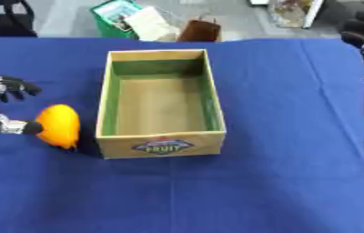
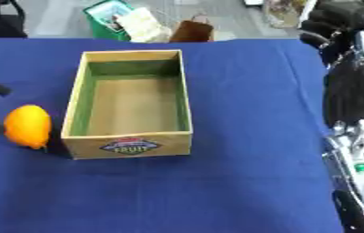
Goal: Pick up objects on the table and place them in the box.
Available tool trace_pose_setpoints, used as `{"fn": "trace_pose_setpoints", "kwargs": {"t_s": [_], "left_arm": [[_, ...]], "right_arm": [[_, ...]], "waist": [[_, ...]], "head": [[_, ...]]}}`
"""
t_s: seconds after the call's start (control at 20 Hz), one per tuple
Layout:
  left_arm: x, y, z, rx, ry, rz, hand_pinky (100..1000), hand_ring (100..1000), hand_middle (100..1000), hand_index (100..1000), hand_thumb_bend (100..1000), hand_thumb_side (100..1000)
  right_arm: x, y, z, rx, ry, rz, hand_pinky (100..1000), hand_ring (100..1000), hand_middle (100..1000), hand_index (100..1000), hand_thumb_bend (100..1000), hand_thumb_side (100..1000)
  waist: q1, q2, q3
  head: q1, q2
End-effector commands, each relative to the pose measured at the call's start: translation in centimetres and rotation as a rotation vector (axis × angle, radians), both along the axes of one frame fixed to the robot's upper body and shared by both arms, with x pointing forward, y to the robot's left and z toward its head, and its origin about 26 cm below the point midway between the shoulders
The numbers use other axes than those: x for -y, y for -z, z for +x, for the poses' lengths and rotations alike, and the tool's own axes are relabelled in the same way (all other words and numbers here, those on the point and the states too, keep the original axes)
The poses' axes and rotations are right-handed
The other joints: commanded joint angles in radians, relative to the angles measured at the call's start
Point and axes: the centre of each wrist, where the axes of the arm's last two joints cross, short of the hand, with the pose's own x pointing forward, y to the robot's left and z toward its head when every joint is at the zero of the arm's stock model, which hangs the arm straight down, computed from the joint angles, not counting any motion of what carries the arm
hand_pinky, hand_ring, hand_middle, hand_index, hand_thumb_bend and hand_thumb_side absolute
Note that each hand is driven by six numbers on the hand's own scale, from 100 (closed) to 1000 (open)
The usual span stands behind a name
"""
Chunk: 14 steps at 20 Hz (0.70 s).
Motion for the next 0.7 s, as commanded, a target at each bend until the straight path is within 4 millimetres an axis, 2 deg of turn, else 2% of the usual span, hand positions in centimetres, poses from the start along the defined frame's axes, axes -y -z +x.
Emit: {"fn": "trace_pose_setpoints", "kwargs": {"t_s": [0.05,0.35,0.7], "left_arm": [[-0.1,-0.5,0.4,0.049,-0.022,0.042,746,817,834,984,654,856],[0.1,0.5,0.8,0.079,-0.017,0.056,736,807,791,978,624,836],[1.0,0.5,0.7,0.118,0.017,0.045,682,774,775,945,529,764]], "right_arm": [[0.0,-0.7,-0.2,0.025,-0.003,-0.017,775,764,699,787,100,1000],[0.0,-0.6,-0.2,0.022,-0.003,-0.018,775,764,699,787,100,1000],[0.0,-0.6,-0.2,0.019,-0.002,-0.019,776,764,699,787,100,1000]], "waist": [[0.003,-0.015,0.0],[0.002,-0.011,0.001],[0.002,-0.01,0.001]], "head": [[0.009,-0.01],[0.011,-0.013],[0.017,-0.019]]}}
